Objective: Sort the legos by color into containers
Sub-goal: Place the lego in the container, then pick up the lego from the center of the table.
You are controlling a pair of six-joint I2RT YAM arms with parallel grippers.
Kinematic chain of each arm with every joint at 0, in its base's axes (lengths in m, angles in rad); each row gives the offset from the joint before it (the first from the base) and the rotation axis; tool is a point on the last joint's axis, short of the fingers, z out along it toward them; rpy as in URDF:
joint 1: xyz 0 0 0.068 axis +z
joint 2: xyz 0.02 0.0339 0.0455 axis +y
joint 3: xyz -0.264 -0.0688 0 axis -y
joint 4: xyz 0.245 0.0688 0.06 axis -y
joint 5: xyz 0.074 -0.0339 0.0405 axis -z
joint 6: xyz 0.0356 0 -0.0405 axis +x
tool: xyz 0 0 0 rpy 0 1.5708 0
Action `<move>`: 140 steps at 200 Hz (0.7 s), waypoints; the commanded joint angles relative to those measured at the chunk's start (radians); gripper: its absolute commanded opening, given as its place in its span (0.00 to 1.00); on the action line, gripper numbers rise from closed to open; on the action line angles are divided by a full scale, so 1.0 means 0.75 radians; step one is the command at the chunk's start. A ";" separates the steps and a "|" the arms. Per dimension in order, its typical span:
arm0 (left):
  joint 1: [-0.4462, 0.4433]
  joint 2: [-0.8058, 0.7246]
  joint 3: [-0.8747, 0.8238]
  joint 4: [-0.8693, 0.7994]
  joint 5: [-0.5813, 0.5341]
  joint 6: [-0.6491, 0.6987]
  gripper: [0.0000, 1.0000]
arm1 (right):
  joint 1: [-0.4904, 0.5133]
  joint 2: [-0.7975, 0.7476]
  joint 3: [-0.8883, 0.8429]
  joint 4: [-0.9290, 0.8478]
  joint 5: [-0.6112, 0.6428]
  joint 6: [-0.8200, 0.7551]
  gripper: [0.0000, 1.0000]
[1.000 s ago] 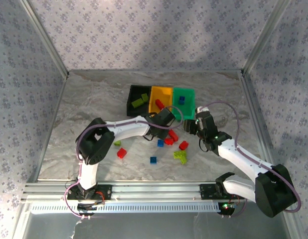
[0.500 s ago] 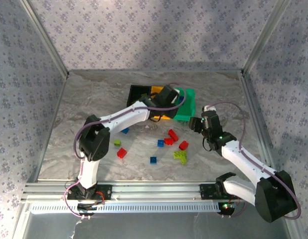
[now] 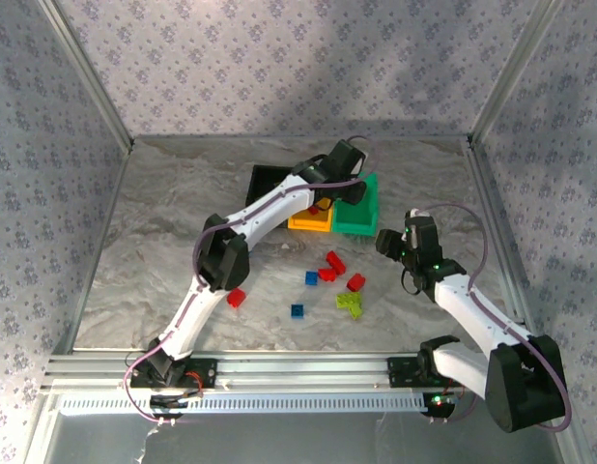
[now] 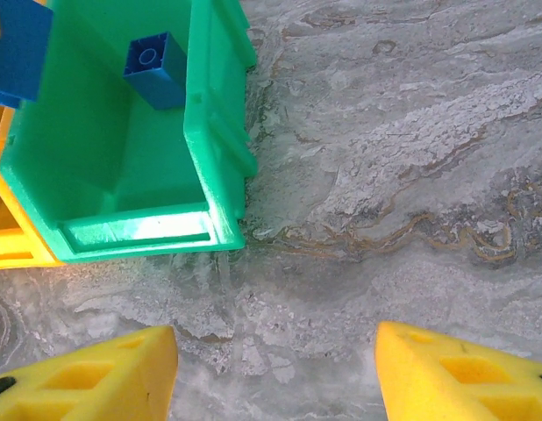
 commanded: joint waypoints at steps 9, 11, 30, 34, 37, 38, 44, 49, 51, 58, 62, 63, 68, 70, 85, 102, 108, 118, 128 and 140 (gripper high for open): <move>0.001 0.015 0.072 -0.090 0.031 0.016 0.45 | -0.012 -0.003 -0.008 0.001 -0.052 0.022 0.63; 0.002 0.015 0.071 -0.092 0.031 0.016 0.45 | -0.012 -0.002 -0.007 0.001 -0.056 0.022 0.63; 0.001 -0.003 0.062 -0.111 0.055 0.011 0.47 | -0.012 0.017 0.000 0.011 -0.081 0.018 0.63; 0.000 -0.010 0.052 -0.111 0.061 0.010 0.48 | -0.011 0.021 0.000 0.015 -0.084 0.018 0.63; 0.001 -0.018 0.041 -0.108 0.062 0.010 0.48 | -0.010 0.025 0.000 0.017 -0.086 0.018 0.63; 0.001 -0.022 0.038 -0.107 0.064 0.010 0.48 | -0.010 0.026 0.000 0.018 -0.087 0.018 0.63; 0.000 -0.040 0.011 -0.097 0.066 0.010 0.48 | -0.008 0.035 0.000 0.021 -0.092 0.019 0.63; 0.000 -0.057 -0.019 -0.082 0.068 0.009 0.49 | -0.008 0.044 0.004 0.023 -0.095 0.018 0.63; -0.002 -0.065 -0.029 -0.075 0.067 0.008 0.49 | -0.009 0.047 0.004 0.024 -0.097 0.018 0.63; -0.001 -0.094 -0.081 -0.047 0.068 0.006 0.49 | -0.008 0.058 0.010 0.023 -0.107 0.018 0.63; 0.000 -0.114 -0.113 -0.028 0.066 0.006 0.49 | -0.005 0.061 0.014 0.022 -0.112 0.018 0.63; 0.000 -0.119 -0.121 -0.024 0.066 0.005 0.49 | -0.004 0.062 0.014 0.022 -0.113 0.018 0.63; -0.001 -0.144 -0.161 -0.016 0.066 0.004 0.49 | -0.002 0.067 0.016 0.024 -0.118 0.016 0.63; -0.001 -0.155 -0.178 0.006 0.066 0.002 0.49 | 0.000 0.066 0.017 0.024 -0.118 0.015 0.63; -0.002 -0.235 -0.311 0.102 0.062 -0.011 0.49 | 0.017 0.081 0.019 0.032 -0.110 0.008 0.63; 0.001 -0.326 -0.466 0.206 0.050 -0.028 0.49 | 0.028 0.108 0.032 0.031 -0.109 0.006 0.63; -0.001 -0.355 -0.527 0.237 0.041 -0.038 0.49 | 0.030 0.118 0.038 0.030 -0.117 0.004 0.63; 0.002 -0.403 -0.611 0.284 0.017 -0.059 0.49 | 0.042 0.128 0.041 0.032 -0.118 -0.001 0.63; 0.001 -0.453 -0.689 0.326 -0.012 -0.081 0.49 | 0.060 0.141 0.046 0.046 -0.125 -0.017 0.63; 0.000 -0.509 -0.782 0.384 -0.055 -0.108 0.49 | 0.088 0.184 0.066 0.061 -0.156 -0.054 0.63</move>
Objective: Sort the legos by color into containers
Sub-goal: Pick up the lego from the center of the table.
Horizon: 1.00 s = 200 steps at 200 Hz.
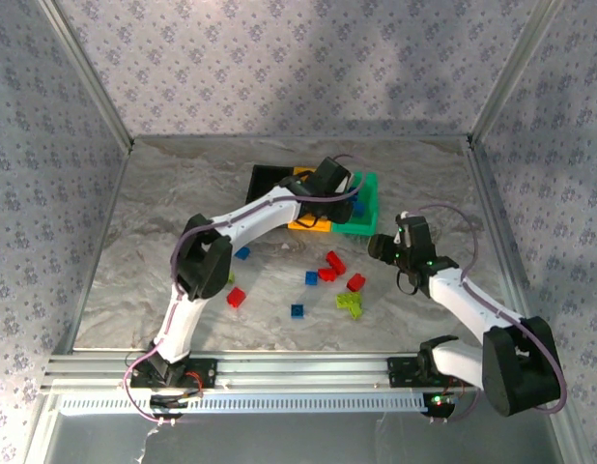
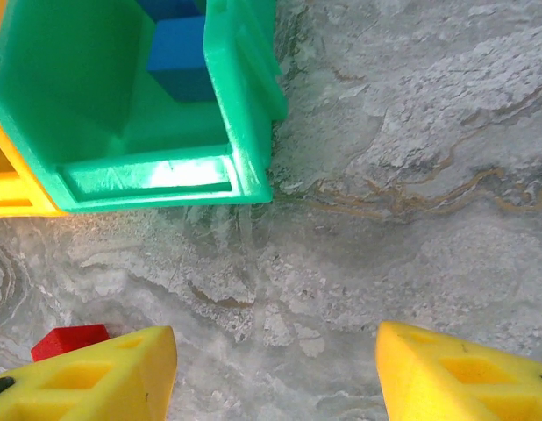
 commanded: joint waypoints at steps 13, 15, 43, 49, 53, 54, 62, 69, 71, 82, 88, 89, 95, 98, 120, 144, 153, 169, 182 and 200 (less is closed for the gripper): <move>0.004 -0.209 -0.222 0.249 -0.123 -0.097 0.48 | 0.082 0.126 0.112 0.023 -0.095 -0.087 0.62; 0.005 -0.217 -0.238 0.260 -0.131 -0.102 0.48 | 0.090 0.137 0.120 0.020 -0.098 -0.092 0.62; 0.033 -0.281 -0.338 0.318 -0.212 -0.165 0.48 | 0.245 0.255 0.199 0.029 -0.085 -0.152 0.61; 0.045 -0.288 -0.343 0.321 -0.215 -0.178 0.48 | 0.270 0.284 0.217 0.032 -0.092 -0.155 0.61; 0.050 -0.292 -0.347 0.322 -0.215 -0.187 0.48 | 0.290 0.300 0.229 0.031 -0.091 -0.157 0.61; 0.051 -0.292 -0.349 0.323 -0.215 -0.188 0.48 | 0.293 0.306 0.231 0.031 -0.091 -0.157 0.60; 0.062 -0.304 -0.359 0.337 -0.215 -0.200 0.48 | 0.317 0.336 0.249 0.026 -0.091 -0.161 0.60; 0.065 -0.316 -0.372 0.353 -0.215 -0.207 0.48 | 0.340 0.351 0.264 0.021 -0.086 -0.165 0.60; 0.066 -0.320 -0.379 0.358 -0.215 -0.208 0.48 | 0.345 0.355 0.267 0.021 -0.084 -0.167 0.60; 0.068 -0.344 -0.411 0.383 -0.224 -0.220 0.48 | 0.368 0.368 0.276 0.017 -0.071 -0.173 0.60; 0.066 -0.358 -0.438 0.404 -0.223 -0.229 0.48 | 0.373 0.376 0.282 0.013 -0.062 -0.177 0.60; 0.066 -0.360 -0.443 0.409 -0.223 -0.229 0.48 | 0.373 0.378 0.283 0.011 -0.060 -0.178 0.59; 0.067 -0.375 -0.473 0.435 -0.222 -0.241 0.48 | 0.378 0.389 0.291 0.001 -0.052 -0.182 0.59; 0.067 -0.380 -0.488 0.447 -0.223 -0.246 0.48 | 0.378 0.396 0.298 -0.006 -0.049 -0.184 0.59; 0.068 -0.407 -0.567 0.509 -0.236 -0.276 0.48 | 0.382 0.484 0.371 -0.102 -0.035 -0.196 0.58; 0.069 -0.417 -0.573 0.503 -0.262 -0.271 0.48 | 0.407 0.540 0.405 -0.115 -0.045 -0.210 0.57; 0.069 -0.425 -0.584 0.517 -0.270 -0.271 0.48 | 0.427 0.556 0.422 -0.128 -0.037 -0.218 0.56; 0.069 -0.439 -0.620 0.561 -0.277 -0.273 0.48 | 0.464 0.577 0.447 -0.156 0.007 -0.234 0.55; 0.069 -0.448 -0.628 0.560 -0.290 -0.274 0.48 | 0.478 0.592 0.465 -0.171 0.032 -0.244 0.51; 0.068 -0.460 -0.630 0.547 -0.320 -0.271 0.48 | 0.477 0.625 0.486 -0.197 0.055 -0.249 0.50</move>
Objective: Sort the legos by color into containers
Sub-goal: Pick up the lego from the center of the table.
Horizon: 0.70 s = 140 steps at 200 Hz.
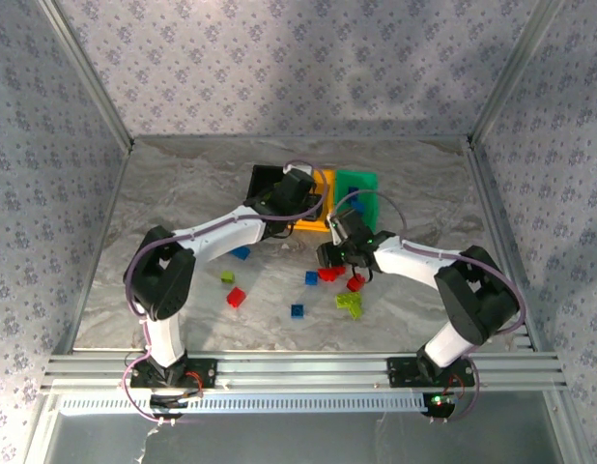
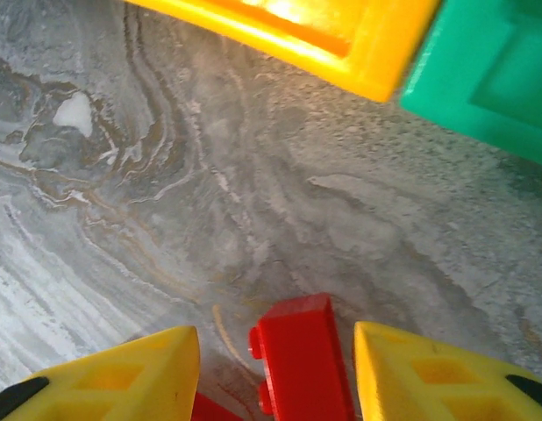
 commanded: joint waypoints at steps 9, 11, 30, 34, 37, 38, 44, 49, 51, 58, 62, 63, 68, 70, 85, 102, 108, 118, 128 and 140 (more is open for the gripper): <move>0.001 -0.081 -0.011 0.044 -0.062 -0.007 0.48 | 0.004 0.054 0.074 -0.112 0.086 -0.048 0.46; 0.001 -0.081 -0.010 0.041 -0.062 -0.006 0.48 | 0.005 0.056 0.077 -0.114 0.091 -0.052 0.45; 0.016 -0.086 0.021 0.002 -0.056 -0.005 0.48 | -0.002 0.049 0.077 -0.131 0.125 -0.066 0.43; 0.018 -0.088 0.028 -0.004 -0.059 -0.003 0.48 | -0.006 0.051 0.077 -0.131 0.126 -0.063 0.43; 0.019 -0.092 0.031 -0.006 -0.063 -0.001 0.48 | -0.008 0.054 0.076 -0.131 0.122 -0.063 0.43; 0.018 -0.092 0.033 -0.006 -0.065 -0.001 0.48 | -0.011 0.055 0.077 -0.131 0.120 -0.062 0.43; 0.022 -0.101 0.036 -0.004 -0.077 0.000 0.48 | -0.019 0.065 0.079 -0.130 0.104 -0.059 0.43; 0.024 -0.106 0.038 0.000 -0.081 -0.001 0.48 | -0.024 0.076 0.082 -0.134 0.086 -0.056 0.43; 0.027 -0.108 0.038 0.002 -0.081 -0.001 0.48 | -0.025 0.081 0.085 -0.138 0.077 -0.056 0.43; 0.034 -0.113 0.043 0.006 -0.079 0.001 0.48 | -0.026 0.093 0.095 -0.144 0.053 -0.054 0.42; 0.039 -0.113 0.050 0.003 -0.077 0.001 0.48 | -0.023 0.097 0.098 -0.147 0.039 -0.052 0.41; 0.041 -0.113 0.052 0.001 -0.077 0.001 0.48 | -0.022 0.097 0.099 -0.146 0.035 -0.052 0.41; 0.050 -0.111 0.067 -0.012 -0.072 -0.001 0.48 | -0.017 0.103 0.102 -0.147 0.021 -0.052 0.41; 0.054 -0.110 0.075 -0.019 -0.067 -0.001 0.48 | -0.015 0.104 0.105 -0.146 0.018 -0.052 0.40; 0.086 -0.103 0.136 -0.088 -0.062 -0.006 0.48 | 0.001 0.117 0.115 -0.146 0.012 -0.054 0.37; 0.124 -0.119 0.165 -0.098 -0.067 -0.028 0.48 | 0.005 0.132 0.128 -0.160 0.017 -0.054 0.29; 0.140 -0.129 0.163 -0.082 -0.059 -0.037 0.48 | 0.005 0.128 0.128 -0.163 0.026 -0.052 0.27; 0.165 -0.151 0.158 -0.059 -0.045 -0.060 0.48 | 0.004 0.114 0.119 -0.159 0.036 -0.052 0.24; 0.184 -0.174 0.143 -0.037 -0.038 -0.088 0.48 | 0.001 0.099 0.106 -0.144 0.036 -0.049 0.21; 0.197 -0.200 0.100 0.011 -0.035 -0.127 0.48 | -0.007 0.094 0.097 -0.136 0.031 -0.048 0.20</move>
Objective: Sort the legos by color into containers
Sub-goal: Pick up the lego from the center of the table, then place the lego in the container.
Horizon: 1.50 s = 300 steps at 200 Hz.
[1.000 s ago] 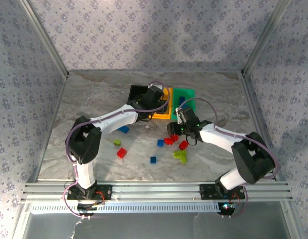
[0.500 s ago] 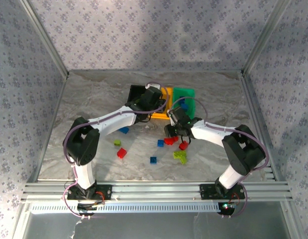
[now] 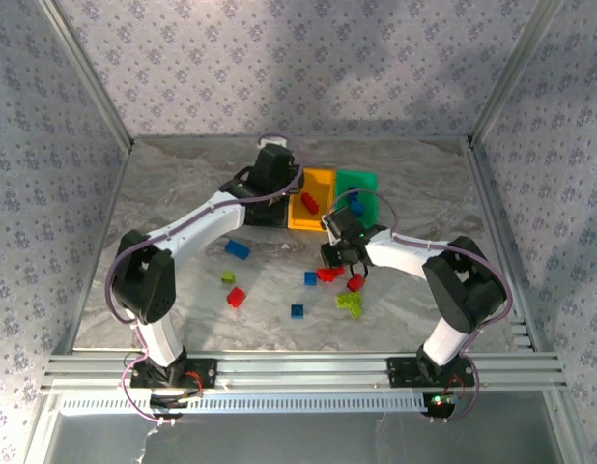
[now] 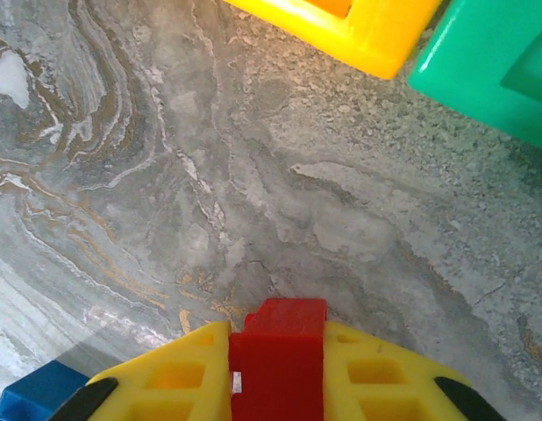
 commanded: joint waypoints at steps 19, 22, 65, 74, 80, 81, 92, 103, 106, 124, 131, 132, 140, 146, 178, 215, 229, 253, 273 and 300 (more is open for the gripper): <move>0.034 -0.108 -0.119 0.165 0.053 -0.125 0.48 | -0.012 -0.022 0.001 -0.027 -0.009 -0.004 0.18; 0.033 -0.107 -0.133 0.173 0.059 -0.129 0.48 | -0.012 -0.025 -0.001 -0.024 -0.008 -0.004 0.18; 0.086 -0.106 -0.218 0.134 0.095 -0.154 0.49 | -0.010 -0.050 -0.037 0.040 -0.001 0.002 0.14; 0.094 -0.128 -0.254 0.164 0.108 -0.159 0.49 | -0.007 -0.064 -0.051 0.062 0.004 0.000 0.13; 0.097 -0.145 -0.273 0.179 0.115 -0.159 0.49 | -0.007 -0.071 -0.057 0.074 0.007 -0.002 0.12; 0.100 -0.147 -0.276 0.180 0.115 -0.158 0.49 | -0.006 -0.072 -0.059 0.076 0.008 -0.003 0.12; 0.109 -0.168 -0.303 0.193 0.124 -0.161 0.49 | -0.005 -0.086 -0.071 0.100 0.018 -0.004 0.10; 0.117 -0.185 -0.329 0.206 0.126 -0.164 0.49 | -0.004 -0.101 -0.081 0.119 0.022 -0.004 0.08; 0.119 -0.189 -0.337 0.211 0.129 -0.162 0.49 | -0.001 -0.107 -0.081 0.121 0.023 -0.004 0.08; 0.147 -0.199 -0.372 0.222 0.191 -0.159 0.49 | 0.023 -0.146 -0.091 0.124 0.068 -0.002 0.08; 0.164 -0.207 -0.379 0.211 0.213 -0.164 0.49 | 0.034 -0.164 -0.093 0.128 0.088 0.001 0.08; 0.165 -0.207 -0.381 0.208 0.215 -0.166 0.49 | 0.036 -0.166 -0.093 0.129 0.091 0.003 0.08; 0.185 -0.227 -0.400 0.206 0.230 -0.170 0.49 | 0.038 -0.183 -0.092 0.132 0.107 0.011 0.08; 0.198 -0.244 -0.419 0.212 0.238 -0.172 0.49 | 0.042 -0.189 -0.088 0.138 0.113 0.022 0.08; 0.270 -0.323 -0.524 0.270 0.303 -0.188 0.49 | 0.054 -0.239 -0.110 0.256 0.144 0.112 0.07; 0.330 -0.401 -0.588 0.245 0.347 -0.185 0.48 | 0.070 -0.190 -0.026 0.349 0.176 0.182 0.08; 0.349 -0.417 -0.585 0.218 0.373 -0.179 0.48 | 0.070 -0.158 0.057 0.329 0.214 0.173 0.08; 0.356 -0.441 -0.574 0.171 0.398 -0.163 0.48 | 0.031 -0.056 0.249 0.289 0.207 0.150 0.08; 0.357 -0.455 -0.576 0.158 0.417 -0.154 0.48 | 0.001 0.056 0.423 0.280 0.199 0.130 0.10; 0.357 -0.508 -0.576 0.110 0.425 -0.140 0.48 | -0.041 0.225 0.616 0.248 0.168 0.131 0.14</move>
